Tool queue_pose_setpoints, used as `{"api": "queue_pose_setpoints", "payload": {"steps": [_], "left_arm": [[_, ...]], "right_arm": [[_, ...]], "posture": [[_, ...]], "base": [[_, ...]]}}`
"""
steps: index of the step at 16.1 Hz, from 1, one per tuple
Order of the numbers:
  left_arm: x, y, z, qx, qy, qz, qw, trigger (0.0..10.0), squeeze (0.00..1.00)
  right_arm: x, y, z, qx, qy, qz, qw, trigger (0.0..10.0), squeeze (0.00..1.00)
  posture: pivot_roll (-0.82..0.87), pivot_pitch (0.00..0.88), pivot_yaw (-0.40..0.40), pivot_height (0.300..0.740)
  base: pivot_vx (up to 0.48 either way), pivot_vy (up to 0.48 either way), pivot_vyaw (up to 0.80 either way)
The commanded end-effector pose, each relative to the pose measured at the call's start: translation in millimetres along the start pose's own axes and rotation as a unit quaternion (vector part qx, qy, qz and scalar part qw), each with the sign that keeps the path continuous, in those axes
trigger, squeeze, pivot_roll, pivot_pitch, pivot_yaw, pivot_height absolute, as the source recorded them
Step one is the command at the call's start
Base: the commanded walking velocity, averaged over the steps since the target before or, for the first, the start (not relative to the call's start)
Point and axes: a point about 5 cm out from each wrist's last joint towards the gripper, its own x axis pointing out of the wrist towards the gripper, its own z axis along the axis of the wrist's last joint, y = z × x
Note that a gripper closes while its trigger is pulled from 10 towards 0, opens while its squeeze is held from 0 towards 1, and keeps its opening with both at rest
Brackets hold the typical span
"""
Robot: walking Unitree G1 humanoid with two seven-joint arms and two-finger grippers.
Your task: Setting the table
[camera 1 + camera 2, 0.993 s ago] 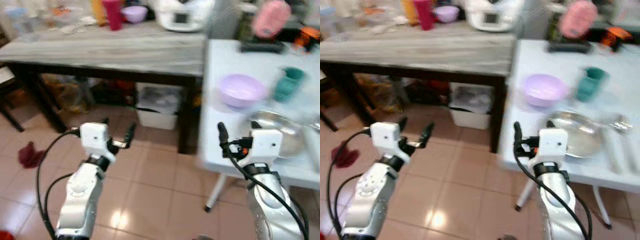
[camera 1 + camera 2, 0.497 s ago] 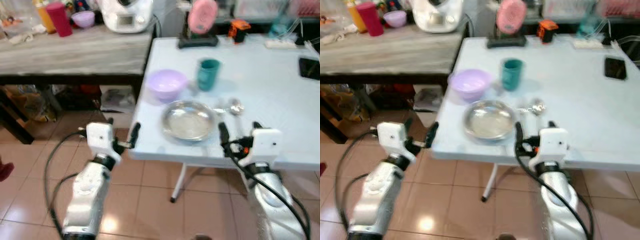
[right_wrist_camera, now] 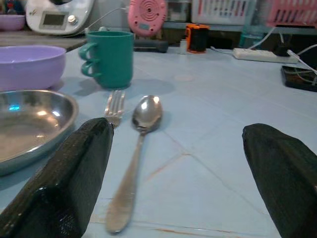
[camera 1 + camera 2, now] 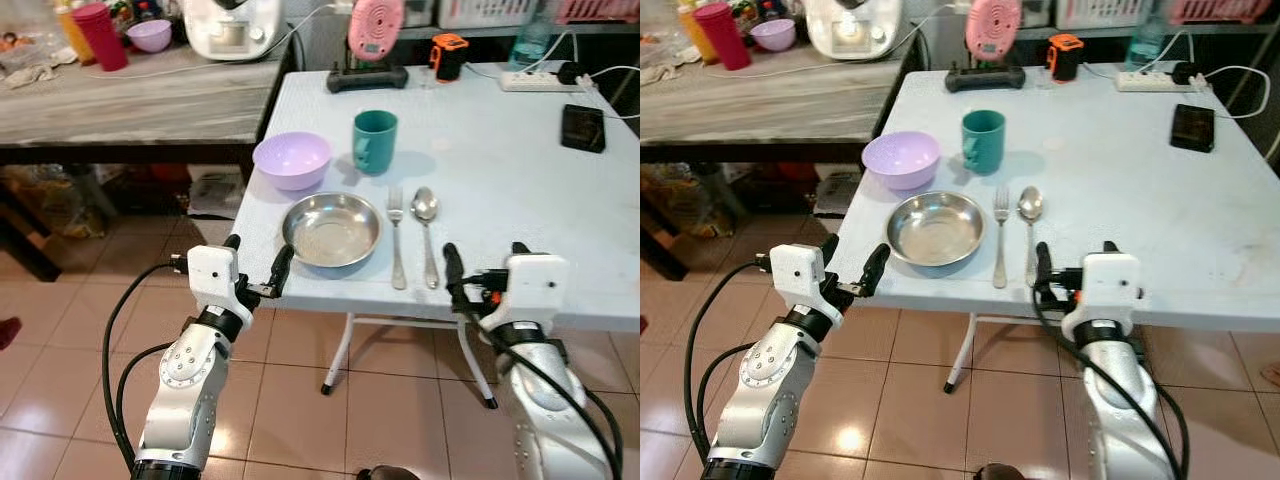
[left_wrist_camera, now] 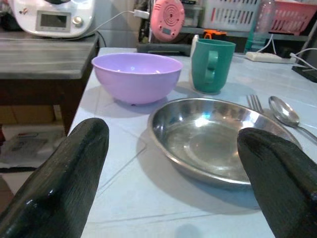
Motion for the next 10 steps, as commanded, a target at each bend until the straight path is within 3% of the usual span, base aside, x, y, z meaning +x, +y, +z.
{"api": "queue_pose_setpoints", "payload": {"steps": [1,3,4,7,10], "left_arm": [[-2.6,5.6,-1.7,0.01,0.005,0.008,1.0,10.0,0.0],[-2.8,6.5,-3.0,0.013,0.006,0.01,1.0,10.0,0.0],[-4.6,9.5,-7.0,0.02,0.013,0.011,1.0,10.0,0.0],[-15.1,19.5,-20.7,0.037,0.041,0.007,0.998,10.0,0.0],[-15.9,20.5,-20.4,0.045,0.042,-0.007,0.998,10.0,0.0]], "right_arm": [[2.6,4.4,2.4,0.006,-0.007,0.011,1.0,10.0,0.0],[2.8,5.5,3.0,0.011,-0.003,0.018,1.0,10.0,0.0],[2.3,8.3,3.8,0.053,-0.001,0.033,0.998,10.0,0.0],[10.6,6.9,11.3,0.022,-0.018,0.035,0.999,10.0,0.0],[20.7,6.8,13.9,-0.021,-0.019,0.022,0.999,10.0,0.0]], "posture": [[-0.26,0.12,0.072,0.74],[-0.26,0.119,0.072,0.74],[-0.26,0.12,0.075,0.74],[-0.26,0.122,0.074,0.74],[-0.25,0.121,0.075,0.74]], "base": [[0.0,0.0,0.0],[0.0,0.0,0.0],[0.0,0.0,0.0],[0.0,0.0,0.0],[0.0,0.0,0.0]]}}
